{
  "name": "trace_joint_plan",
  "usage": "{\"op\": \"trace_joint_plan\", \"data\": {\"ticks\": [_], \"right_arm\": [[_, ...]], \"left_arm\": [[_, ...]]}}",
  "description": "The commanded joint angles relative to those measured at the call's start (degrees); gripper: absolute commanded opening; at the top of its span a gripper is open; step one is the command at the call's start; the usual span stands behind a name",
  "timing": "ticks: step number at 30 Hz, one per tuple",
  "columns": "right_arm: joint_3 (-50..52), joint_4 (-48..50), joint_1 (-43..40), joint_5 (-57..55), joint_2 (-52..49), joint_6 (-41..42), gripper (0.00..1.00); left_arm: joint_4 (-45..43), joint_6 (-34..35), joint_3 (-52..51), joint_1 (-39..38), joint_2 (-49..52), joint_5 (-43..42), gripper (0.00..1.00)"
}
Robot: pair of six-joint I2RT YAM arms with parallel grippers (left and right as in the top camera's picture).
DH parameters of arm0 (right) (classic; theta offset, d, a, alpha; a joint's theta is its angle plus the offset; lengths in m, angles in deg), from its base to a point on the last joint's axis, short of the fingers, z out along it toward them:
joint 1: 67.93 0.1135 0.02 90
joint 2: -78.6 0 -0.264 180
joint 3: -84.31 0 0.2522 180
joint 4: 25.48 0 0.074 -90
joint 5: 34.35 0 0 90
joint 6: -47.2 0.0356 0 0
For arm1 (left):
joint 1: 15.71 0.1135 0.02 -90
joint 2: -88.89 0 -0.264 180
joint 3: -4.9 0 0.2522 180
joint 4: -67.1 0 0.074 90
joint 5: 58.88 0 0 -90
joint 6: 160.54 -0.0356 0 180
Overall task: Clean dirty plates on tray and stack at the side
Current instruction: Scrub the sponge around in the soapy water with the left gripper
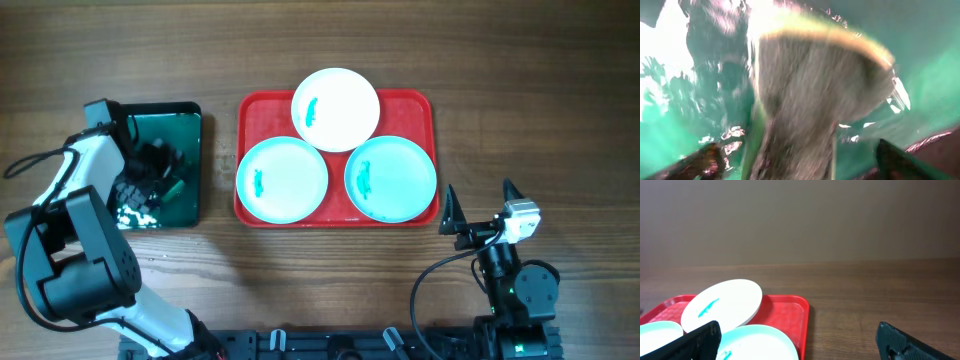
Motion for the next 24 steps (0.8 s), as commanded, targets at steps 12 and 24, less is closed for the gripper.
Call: {"op": "trace_joint_plan", "data": {"ticks": [12,24], "right_arm": [[0.1,0.2,0.1,-0.7,0.0,-0.5,1.00],[0.1,0.2,0.1,-0.7,0.0,-0.5,1.00]], "left_arm": [[-2.4,0.3,-2.3,0.0,2.8,6.4,0.04],[-10.4,0.3,-2.3,0.0,2.8,8.3,0.96]]}}
